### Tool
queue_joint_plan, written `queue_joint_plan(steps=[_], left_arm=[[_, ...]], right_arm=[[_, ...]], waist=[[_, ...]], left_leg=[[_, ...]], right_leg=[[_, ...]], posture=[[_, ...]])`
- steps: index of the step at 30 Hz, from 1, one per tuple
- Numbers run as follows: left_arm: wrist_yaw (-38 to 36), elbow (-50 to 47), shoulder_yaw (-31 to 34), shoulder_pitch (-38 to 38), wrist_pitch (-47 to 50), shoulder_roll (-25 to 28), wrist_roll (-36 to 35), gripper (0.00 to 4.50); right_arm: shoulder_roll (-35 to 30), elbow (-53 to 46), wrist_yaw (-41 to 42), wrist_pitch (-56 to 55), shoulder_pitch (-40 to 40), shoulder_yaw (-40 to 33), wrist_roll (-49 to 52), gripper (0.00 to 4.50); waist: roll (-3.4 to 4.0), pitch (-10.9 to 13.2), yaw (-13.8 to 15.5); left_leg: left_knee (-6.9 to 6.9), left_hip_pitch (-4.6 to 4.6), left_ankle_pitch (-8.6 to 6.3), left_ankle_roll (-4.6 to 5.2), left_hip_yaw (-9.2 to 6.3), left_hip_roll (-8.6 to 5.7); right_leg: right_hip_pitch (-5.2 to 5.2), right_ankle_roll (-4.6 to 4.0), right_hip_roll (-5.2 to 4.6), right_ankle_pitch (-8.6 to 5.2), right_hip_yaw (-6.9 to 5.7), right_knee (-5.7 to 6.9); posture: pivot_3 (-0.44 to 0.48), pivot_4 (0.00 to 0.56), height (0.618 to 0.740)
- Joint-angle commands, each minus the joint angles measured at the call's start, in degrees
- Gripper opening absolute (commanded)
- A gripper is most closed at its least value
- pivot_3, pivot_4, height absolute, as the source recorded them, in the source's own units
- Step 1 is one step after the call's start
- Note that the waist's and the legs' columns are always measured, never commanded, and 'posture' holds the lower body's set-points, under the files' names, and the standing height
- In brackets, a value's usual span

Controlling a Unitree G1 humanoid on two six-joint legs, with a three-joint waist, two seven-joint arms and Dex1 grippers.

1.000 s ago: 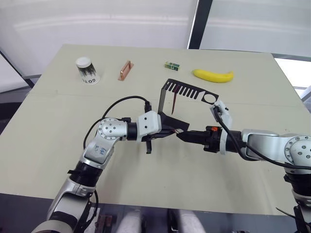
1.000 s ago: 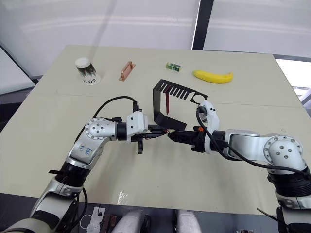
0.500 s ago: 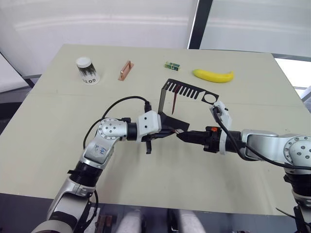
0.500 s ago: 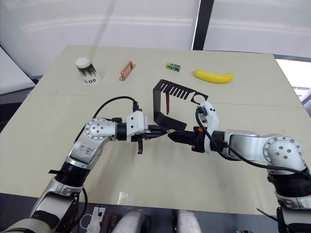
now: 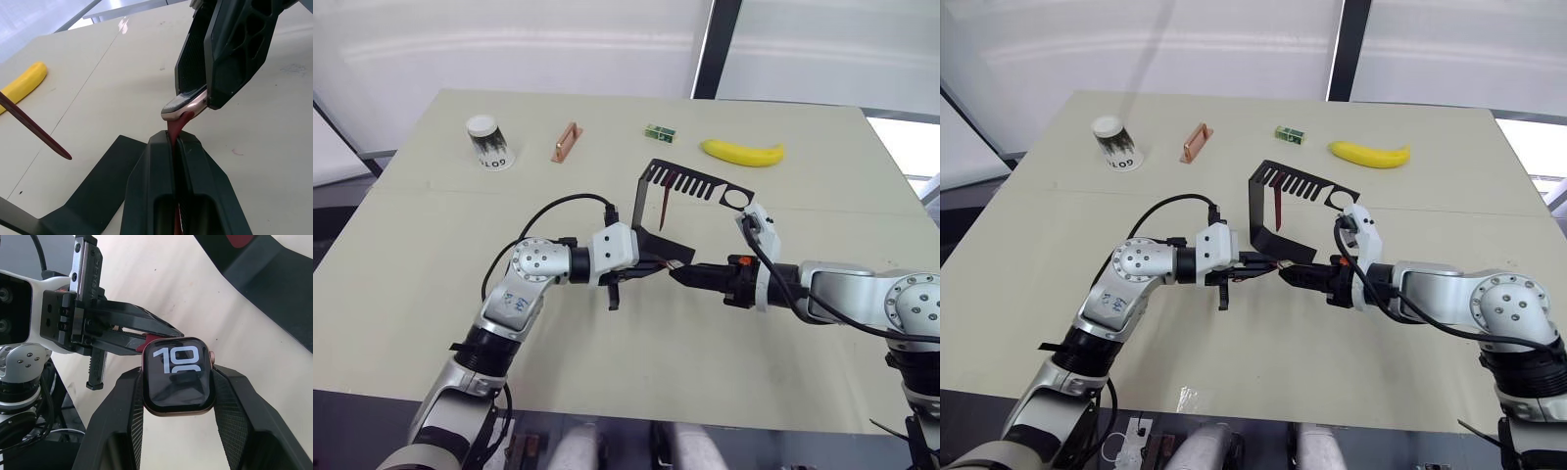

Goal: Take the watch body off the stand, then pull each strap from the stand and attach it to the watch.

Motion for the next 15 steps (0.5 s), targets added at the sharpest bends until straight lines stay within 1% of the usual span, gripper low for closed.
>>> queue_joint_plan(steps=[1,15], left_arm=[[0.4,-1.4,0.1,-1.2,-0.7,-0.9,-0.8,0.18],[0.3,-1.2,0.1,-1.5,-0.5,-1.1,-0.8,0.18]], right_arm=[[-0.3,-2.4,0.7,-0.2,-1.0,-0.1,0.7,1.51],[-0.4,-3.3,0.8,-0.2,-0.6,-0.2,-0.4,1.51]], waist=[[0.0,0.0,0.0],[0.0,0.0,0.0]], left_leg=[[0.0,0.0,0.0,0.0,0.0,0.0],[0.0,0.0,0.0,0.0,0.0,0.0]], right_leg=[[0.0,0.0,0.0,0.0,0.0,0.0],[0.0,0.0,0.0,0.0,0.0,-0.01]], posture=[[0.0,0.15,0.74],[0.0,0.15,0.74]])
